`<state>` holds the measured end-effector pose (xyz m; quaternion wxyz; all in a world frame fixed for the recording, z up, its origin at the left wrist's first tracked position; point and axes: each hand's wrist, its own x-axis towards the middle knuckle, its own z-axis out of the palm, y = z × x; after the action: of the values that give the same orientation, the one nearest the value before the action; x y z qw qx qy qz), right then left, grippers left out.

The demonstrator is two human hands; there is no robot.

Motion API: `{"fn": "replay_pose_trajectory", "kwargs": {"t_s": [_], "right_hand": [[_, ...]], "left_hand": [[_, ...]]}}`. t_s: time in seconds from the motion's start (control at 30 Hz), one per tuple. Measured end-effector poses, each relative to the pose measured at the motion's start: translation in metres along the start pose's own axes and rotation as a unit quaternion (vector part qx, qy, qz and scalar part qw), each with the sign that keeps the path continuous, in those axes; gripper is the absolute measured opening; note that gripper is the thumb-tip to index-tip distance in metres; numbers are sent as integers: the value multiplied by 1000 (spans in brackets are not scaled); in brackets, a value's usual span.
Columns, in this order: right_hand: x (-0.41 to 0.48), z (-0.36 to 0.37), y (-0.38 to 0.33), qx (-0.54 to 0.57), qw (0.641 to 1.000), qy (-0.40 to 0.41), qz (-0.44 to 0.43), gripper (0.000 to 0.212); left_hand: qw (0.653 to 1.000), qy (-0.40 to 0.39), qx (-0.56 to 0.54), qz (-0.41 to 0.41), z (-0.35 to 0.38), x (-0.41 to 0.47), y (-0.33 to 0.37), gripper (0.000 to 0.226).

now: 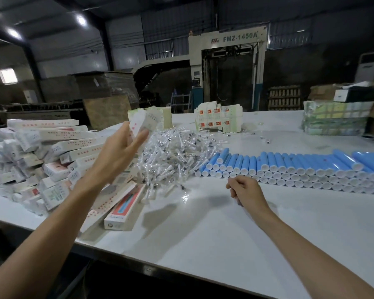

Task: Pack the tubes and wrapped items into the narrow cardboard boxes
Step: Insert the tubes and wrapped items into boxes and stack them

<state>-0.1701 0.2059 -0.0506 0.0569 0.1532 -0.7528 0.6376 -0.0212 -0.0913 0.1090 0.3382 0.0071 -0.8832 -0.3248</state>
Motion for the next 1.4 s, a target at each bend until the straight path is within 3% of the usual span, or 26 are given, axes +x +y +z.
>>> {"fn": "replay_pose_trajectory", "kwargs": {"t_s": [0.1, 0.17, 0.27, 0.4, 0.5, 0.6, 0.8, 1.0, 1.13, 1.4], "right_hand": [[-1, 0, -2, 1, 1000, 4, 5, 31], [-1, 0, -4, 1, 1000, 6, 9, 31], [-2, -1, -6, 8, 1000, 19, 16, 30], [-3, -4, -8, 11, 999, 37, 22, 31], [-5, -6, -13, -1, 997, 67, 27, 28], [-1, -18, -20, -92, 987, 135, 3, 24], [49, -54, -31, -379, 900, 211, -37, 13], [111, -59, -23, -606, 784, 136, -8, 31], [125, -52, -19, -694, 711, 112, 5, 32], [125, -43, -27, -698, 707, 99, 63, 34]], "left_hand": [[989, -47, -135, -27, 18, 6, 17, 47], [972, -80, -206, -84, 38, 14, 23, 33], [921, -136, -330, -156, 76, 28, 25, 20], [878, -140, -422, -178, 126, 29, 28, 35], [893, -133, -388, -183, 160, 21, 29, 76], [894, -156, -377, -186, 192, 8, 23, 79], [870, -144, -441, -167, 220, -4, 8, 49], [813, -134, -510, -246, 219, -1, -6, 20], [817, -133, -506, -244, 214, -2, -4, 17], [837, -136, -491, -199, 212, -1, 1, 24]]}}
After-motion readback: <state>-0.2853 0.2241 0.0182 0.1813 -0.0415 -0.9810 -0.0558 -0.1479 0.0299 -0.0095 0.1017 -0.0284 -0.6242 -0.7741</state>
